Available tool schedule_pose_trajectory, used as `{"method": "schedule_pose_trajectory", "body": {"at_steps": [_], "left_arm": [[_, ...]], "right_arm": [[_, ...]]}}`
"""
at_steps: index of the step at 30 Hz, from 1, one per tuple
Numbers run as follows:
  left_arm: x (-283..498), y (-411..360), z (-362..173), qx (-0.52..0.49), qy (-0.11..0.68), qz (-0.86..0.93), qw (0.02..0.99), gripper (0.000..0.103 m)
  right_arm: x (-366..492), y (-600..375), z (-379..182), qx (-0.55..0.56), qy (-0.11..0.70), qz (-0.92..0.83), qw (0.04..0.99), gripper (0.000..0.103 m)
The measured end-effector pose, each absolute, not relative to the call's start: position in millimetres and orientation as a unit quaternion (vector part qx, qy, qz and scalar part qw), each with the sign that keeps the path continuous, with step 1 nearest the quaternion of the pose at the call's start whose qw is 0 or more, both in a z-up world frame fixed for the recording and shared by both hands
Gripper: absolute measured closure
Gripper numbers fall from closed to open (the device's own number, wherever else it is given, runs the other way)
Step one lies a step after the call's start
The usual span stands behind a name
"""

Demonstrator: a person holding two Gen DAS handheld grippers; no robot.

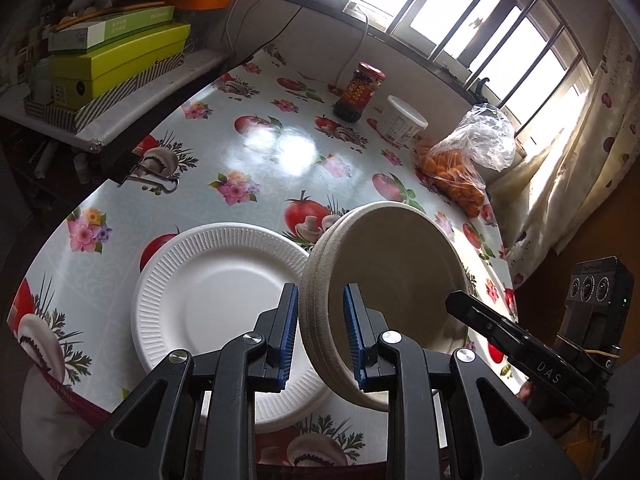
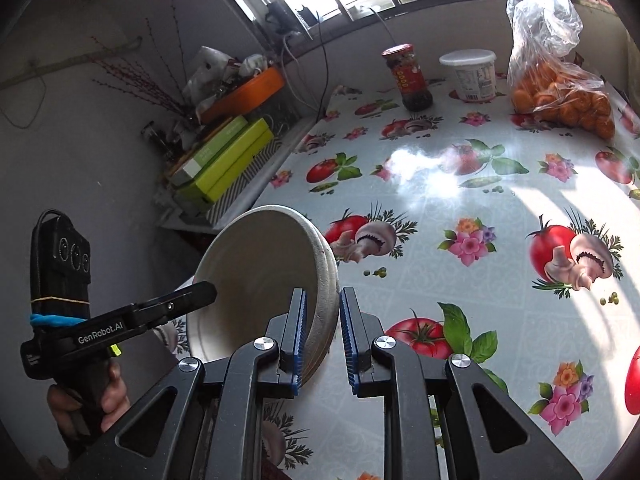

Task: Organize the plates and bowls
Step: 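Lift the bowl stack with the right gripper and carry it over the white plates, then lower the bowl stack onto the white plate stack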

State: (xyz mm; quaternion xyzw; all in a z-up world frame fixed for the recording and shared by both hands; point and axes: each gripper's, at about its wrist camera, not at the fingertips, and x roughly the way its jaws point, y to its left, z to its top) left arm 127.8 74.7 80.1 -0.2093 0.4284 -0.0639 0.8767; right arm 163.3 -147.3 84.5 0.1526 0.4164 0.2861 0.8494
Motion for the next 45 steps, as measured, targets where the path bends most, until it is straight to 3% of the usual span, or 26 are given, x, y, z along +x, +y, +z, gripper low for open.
{"method": "schedule_pose_trajectory", "body": {"at_steps": [21,45], "left_arm": [[122.2,139.4,60.7,-0.238,0.436,-0.004,0.868,0.079],[124.6,146.7,43.2,-0.244,0.456,0.0,0.856,0.079]], "right_arm": [[184.2,-74.0,65.2,0.13,0.452,0.327,0.82,0.086],[190.4,-63.1,52.2,0.129,0.473,0.316,0.813,0.086]]}}
